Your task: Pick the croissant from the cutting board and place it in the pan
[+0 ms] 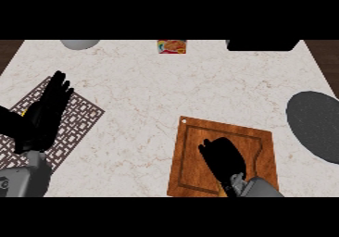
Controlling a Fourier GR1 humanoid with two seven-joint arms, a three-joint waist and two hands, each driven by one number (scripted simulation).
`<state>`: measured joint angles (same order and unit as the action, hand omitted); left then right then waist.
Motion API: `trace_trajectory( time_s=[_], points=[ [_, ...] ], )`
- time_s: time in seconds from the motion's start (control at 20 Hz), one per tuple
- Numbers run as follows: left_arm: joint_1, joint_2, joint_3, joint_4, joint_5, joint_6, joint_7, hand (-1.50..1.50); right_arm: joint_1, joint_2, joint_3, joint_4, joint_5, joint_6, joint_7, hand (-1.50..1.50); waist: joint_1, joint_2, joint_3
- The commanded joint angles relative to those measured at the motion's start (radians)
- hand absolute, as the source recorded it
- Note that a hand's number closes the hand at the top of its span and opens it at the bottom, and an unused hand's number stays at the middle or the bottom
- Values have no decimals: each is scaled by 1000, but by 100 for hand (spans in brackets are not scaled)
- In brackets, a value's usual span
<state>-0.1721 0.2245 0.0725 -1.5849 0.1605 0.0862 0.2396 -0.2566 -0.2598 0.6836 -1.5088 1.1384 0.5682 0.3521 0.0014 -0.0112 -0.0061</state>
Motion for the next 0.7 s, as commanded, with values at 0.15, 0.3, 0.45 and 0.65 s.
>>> trace_trajectory(
  time_s=[0.15, 0.3, 0.45, 0.65],
  points=[
    [24, -29, -9, -47, -23, 7, 17, 0, -6, 28, -65, 60, 22, -42, -88, 150, 1, 11, 6],
    [-2, -7, 14, -8, -18, -5, 10, 0, 93, -54, -14, -185, 76, -103, -59, 150, -10, 9, 6],
    [19, -31, 15, 8, -10, 4, -6, 0, 256, -149, -38, -372, 29, -202, -108, 150, -28, 5, 6],
    [39, -22, 25, 27, -21, 1, -36, 0, 417, -308, -168, -569, -67, -368, -247, 150, -64, 0, 7]
  ],
)
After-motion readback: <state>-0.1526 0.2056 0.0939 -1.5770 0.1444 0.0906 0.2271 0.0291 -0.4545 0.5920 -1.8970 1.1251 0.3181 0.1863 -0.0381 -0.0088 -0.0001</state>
